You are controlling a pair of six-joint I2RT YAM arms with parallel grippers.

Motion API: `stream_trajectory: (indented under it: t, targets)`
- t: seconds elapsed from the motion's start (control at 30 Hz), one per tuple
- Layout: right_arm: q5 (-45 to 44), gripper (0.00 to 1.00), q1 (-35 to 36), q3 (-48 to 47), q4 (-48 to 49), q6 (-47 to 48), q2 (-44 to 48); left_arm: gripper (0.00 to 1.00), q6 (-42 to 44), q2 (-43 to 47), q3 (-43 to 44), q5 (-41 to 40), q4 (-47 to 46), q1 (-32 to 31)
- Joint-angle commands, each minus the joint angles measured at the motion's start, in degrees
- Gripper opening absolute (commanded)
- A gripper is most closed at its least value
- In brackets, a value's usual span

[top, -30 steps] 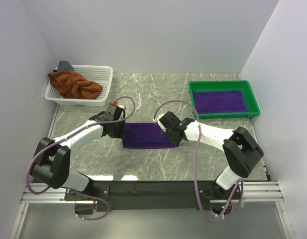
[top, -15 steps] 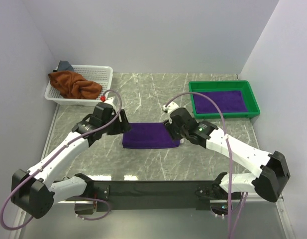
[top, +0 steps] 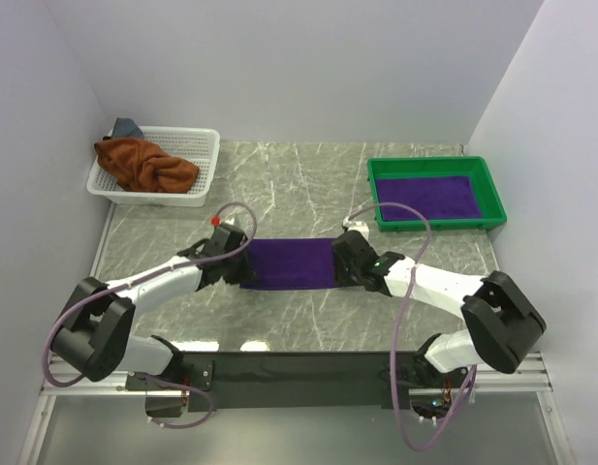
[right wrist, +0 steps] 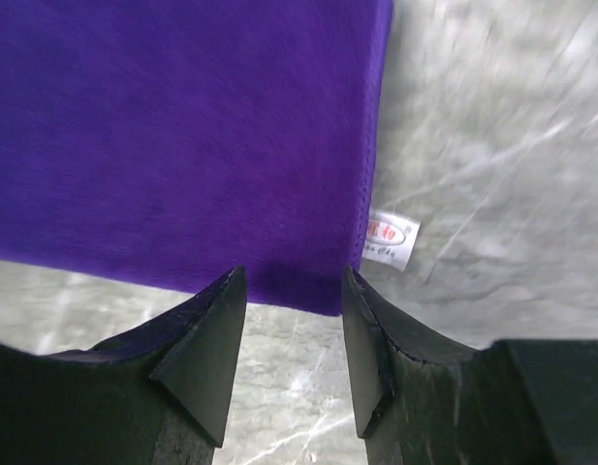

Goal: Fold and stack the towels
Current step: Smooth out wrinkles on the folded towel

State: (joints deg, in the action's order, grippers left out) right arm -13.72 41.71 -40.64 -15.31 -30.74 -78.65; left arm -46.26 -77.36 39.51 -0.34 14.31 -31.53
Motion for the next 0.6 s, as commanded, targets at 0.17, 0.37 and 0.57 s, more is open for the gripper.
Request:
stream_trajectory:
  t: [0.17,0.37,0.57]
  targets:
    - [4.0,0.49,-1.5,9.2,5.9,-8.3,1.1,0.14,-9.4,5.0,-10.7,-5.3,-3.2,0.3]
    - [4.6,0.49,-2.7,10.1,5.2,-6.6,10.8,0.27,-9.9,8.6,-9.0,-6.4,0.3,1.9]
    - [8.5,0.57,-6.6,7.9,10.9,-3.1,17.8,0.72,-7.4,13.5,-2.1,-7.6,4.5,1.9]
